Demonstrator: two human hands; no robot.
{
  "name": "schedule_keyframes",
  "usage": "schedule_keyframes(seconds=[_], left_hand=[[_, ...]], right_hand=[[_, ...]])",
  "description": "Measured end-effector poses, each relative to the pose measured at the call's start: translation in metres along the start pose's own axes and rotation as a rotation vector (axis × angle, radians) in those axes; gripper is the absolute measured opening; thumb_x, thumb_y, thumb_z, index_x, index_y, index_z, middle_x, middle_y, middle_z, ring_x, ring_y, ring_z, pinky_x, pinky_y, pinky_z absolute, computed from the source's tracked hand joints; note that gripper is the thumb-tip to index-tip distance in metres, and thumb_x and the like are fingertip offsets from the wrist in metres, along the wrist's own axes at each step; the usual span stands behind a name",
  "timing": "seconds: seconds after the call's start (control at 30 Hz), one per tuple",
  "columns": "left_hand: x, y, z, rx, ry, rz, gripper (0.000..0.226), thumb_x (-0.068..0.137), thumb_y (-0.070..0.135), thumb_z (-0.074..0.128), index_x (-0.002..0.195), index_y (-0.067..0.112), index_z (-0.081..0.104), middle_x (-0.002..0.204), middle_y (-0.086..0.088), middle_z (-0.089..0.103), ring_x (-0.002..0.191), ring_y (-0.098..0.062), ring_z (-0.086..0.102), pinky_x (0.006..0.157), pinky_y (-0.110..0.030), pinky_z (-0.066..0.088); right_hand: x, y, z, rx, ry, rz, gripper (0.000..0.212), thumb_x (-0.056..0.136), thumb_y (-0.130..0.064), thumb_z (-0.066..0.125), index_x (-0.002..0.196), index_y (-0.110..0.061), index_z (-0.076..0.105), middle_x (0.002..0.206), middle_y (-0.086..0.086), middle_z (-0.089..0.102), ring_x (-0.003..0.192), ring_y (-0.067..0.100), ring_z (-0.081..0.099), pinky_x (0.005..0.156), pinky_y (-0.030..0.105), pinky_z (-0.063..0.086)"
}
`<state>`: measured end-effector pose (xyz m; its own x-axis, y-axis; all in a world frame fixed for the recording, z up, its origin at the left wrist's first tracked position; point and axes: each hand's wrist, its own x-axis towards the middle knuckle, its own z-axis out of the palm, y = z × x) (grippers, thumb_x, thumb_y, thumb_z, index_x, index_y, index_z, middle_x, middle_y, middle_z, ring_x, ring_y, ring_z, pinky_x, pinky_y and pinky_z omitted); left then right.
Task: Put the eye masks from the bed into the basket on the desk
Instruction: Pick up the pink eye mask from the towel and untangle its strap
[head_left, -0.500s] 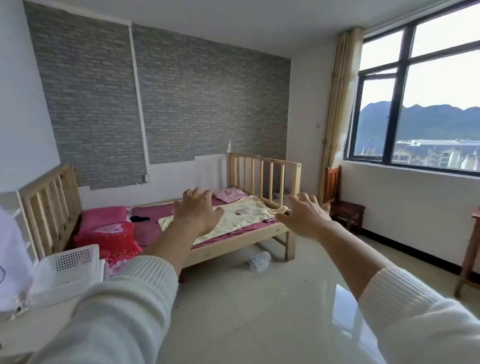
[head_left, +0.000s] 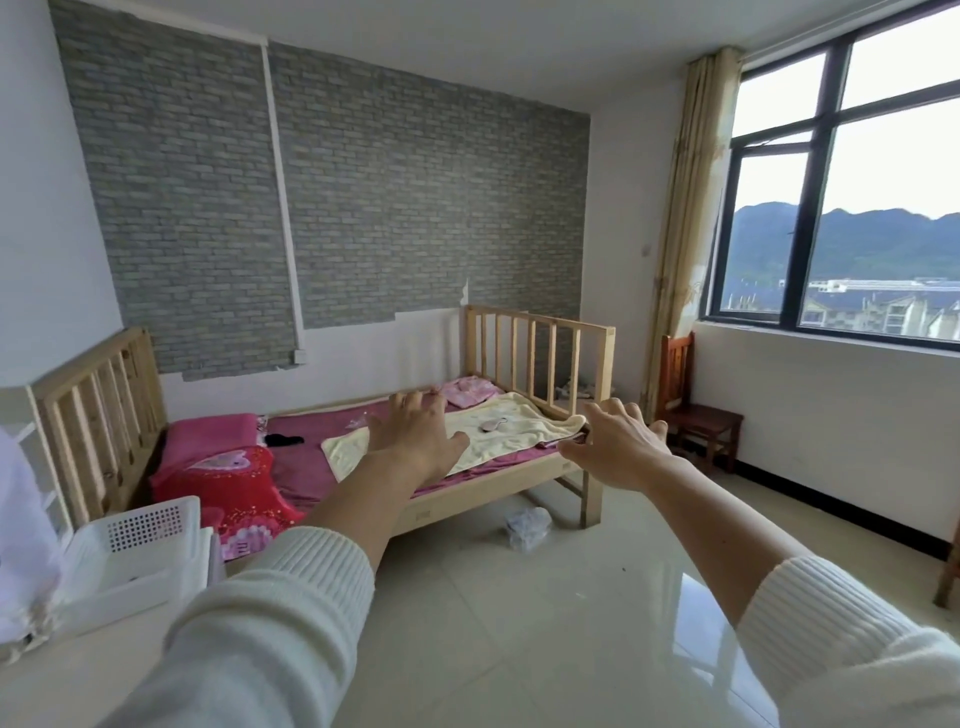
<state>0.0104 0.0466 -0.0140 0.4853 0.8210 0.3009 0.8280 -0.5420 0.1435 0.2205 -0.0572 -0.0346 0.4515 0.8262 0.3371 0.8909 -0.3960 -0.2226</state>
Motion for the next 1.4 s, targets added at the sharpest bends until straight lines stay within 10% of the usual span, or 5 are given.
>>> schedule_keyframes(seconds=[1.4], left_hand=[[0.896,0.053,0.418,-0.087,-0.165,-0.023,0.059,0.088,0.047,0.043,0.137,0.014,0.039,0.145,-0.012,0.040,0.134,-0.031,0.030,0.105,-0.050,0.037]], right_hand=[[0.863,0.234,0.372,0.020,-0.141,0.080,0.065,0.084,-0.053,0.052,0.137,-0.019,0.039,0.137,0.009,0.046,0.127,0.031,0.039,0.098,0.053,0.036]])
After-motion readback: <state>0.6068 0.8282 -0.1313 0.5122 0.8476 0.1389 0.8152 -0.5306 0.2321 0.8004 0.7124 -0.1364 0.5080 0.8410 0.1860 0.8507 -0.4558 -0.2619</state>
